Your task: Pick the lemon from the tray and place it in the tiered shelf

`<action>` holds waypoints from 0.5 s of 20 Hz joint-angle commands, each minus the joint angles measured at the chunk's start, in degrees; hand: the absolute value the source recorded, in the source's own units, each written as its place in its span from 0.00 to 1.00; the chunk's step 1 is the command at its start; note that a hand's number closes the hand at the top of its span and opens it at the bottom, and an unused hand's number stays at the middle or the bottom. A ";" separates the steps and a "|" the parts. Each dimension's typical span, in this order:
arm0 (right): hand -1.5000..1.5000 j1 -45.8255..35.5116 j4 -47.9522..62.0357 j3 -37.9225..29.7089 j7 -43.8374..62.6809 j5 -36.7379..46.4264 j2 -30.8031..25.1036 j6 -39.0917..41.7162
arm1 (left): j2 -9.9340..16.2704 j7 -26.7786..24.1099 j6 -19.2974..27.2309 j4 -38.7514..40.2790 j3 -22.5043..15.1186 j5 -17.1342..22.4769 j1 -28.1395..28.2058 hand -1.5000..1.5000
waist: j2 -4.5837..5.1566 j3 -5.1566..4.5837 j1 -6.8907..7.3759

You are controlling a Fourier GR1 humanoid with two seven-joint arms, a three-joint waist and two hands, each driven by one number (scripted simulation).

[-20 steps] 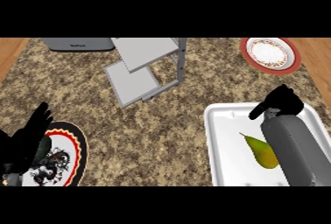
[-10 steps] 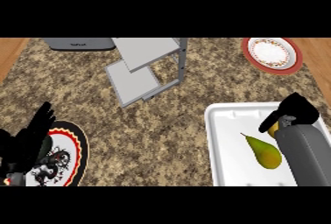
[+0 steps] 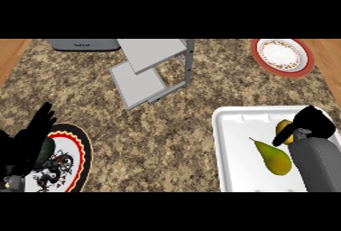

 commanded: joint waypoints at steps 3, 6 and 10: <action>0.00 -1.27 0.61 -1.33 5.63 1.39 2.25 2.38 | -1.72 0.11 -1.37 -3.41 0.87 -1.04 3.58 0.50 | -0.01 0.00 0.28; 0.00 0.94 -3.11 -2.53 5.16 1.04 1.51 3.58 | -1.65 -1.23 -3.50 2.46 3.29 -0.89 -0.54 0.50 | -0.04 -0.02 -0.15; 1.00 0.28 5.53 -5.02 0.56 1.52 3.05 -2.76 | -2.55 -0.55 -2.90 0.95 3.50 -2.60 -0.16 0.50 | 0.07 0.01 0.11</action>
